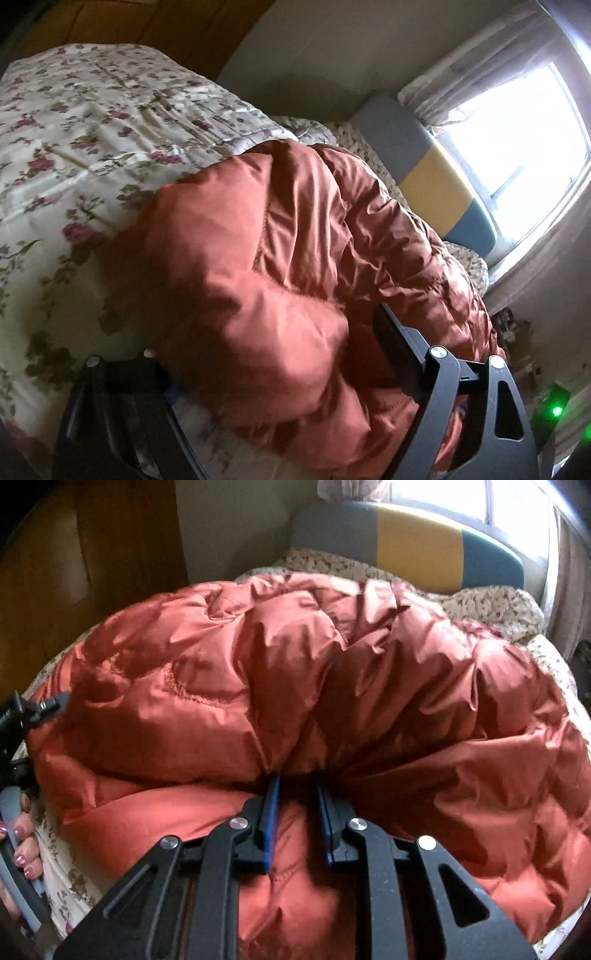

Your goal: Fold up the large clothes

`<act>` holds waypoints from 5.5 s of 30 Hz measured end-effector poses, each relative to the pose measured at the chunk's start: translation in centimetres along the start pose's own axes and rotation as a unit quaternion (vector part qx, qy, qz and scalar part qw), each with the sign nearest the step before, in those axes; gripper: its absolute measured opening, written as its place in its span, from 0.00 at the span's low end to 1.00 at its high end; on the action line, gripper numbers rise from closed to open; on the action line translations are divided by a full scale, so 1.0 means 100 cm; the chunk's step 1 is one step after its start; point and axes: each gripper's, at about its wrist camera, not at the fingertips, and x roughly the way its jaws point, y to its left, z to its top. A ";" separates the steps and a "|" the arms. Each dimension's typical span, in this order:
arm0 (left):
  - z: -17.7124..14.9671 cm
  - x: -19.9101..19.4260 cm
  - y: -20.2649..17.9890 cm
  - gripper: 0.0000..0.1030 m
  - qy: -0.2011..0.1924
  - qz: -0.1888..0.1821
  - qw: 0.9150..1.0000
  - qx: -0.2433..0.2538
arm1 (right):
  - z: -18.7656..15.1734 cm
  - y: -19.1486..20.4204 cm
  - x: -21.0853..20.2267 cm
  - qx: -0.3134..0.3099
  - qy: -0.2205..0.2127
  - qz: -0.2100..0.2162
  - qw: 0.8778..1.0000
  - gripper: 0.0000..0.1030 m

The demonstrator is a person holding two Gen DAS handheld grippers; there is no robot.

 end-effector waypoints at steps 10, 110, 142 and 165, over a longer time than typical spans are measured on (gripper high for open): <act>0.011 0.007 0.016 0.47 -0.021 -0.023 0.996 -0.085 | -0.001 -0.002 0.003 0.005 -0.004 0.006 1.000 0.17; -0.169 -0.031 -0.270 0.44 0.044 -0.248 0.839 0.482 | -0.095 -0.194 -0.137 0.250 -0.027 -0.024 0.968 0.07; -0.078 0.065 -0.306 0.51 0.032 -0.105 0.922 0.371 | -0.082 -0.240 -0.216 0.284 -0.161 -0.020 0.945 0.22; -0.055 0.146 -0.374 0.68 0.116 -0.040 0.915 0.385 | 0.055 -0.251 -0.089 0.205 -0.071 -0.073 0.974 0.14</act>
